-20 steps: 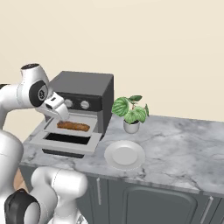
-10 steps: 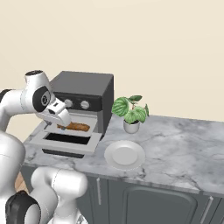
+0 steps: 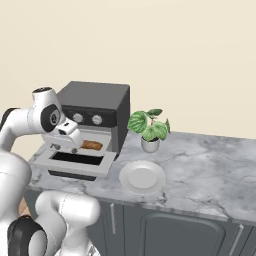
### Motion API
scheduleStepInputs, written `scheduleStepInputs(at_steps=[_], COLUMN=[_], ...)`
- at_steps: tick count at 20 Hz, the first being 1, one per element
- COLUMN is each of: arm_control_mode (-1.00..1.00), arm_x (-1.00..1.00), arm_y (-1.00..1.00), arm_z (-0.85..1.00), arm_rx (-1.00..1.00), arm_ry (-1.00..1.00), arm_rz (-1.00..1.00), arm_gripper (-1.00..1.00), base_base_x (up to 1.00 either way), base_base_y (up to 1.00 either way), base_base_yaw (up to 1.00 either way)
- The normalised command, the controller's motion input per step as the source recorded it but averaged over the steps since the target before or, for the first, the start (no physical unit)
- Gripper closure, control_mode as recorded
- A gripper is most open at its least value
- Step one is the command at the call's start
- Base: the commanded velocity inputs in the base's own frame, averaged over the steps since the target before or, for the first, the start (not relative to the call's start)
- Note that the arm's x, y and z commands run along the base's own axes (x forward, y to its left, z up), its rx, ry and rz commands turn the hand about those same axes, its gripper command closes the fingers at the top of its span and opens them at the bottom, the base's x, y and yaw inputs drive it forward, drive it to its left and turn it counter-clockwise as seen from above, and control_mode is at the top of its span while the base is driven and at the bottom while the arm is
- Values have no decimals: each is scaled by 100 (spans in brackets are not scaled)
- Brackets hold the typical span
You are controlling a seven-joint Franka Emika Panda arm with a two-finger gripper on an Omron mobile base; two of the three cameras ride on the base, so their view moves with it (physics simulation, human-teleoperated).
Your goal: Pull the toaster oven rack outwards. Pick up the baguette from the plate and place it on the toaster oven rack. Close the toaster oven door fully and set the temperature to the lowest setting.
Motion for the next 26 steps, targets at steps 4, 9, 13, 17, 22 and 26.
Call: scheduleStepInputs(at_steps=[4, 9, 13, 17, 22, 26], arm_control_mode=[-100, -100, -100, -100, -100, -100], arm_x=[1, 2, 10, 16, 24, 27], arm_y=[0, 0, 2, 0, 6, 10], arm_z=[-23, -20, -19, -18, -21, -22], arm_rx=[-3, -3, -3, -1, -3, -4], arm_ry=[1, 0, 0, 0, 0, 0], arm_rz=[6, 6, 7, 6, 6, 5], arm_gripper=[-100, -100, -100, -100, -100, -100], base_base_x=[0, 0, 0, 0, 0, 0], base_base_y=[0, 0, 0, 0, 0, 0], base_base_yaw=[0, 0, 0, 0, 0, 0])
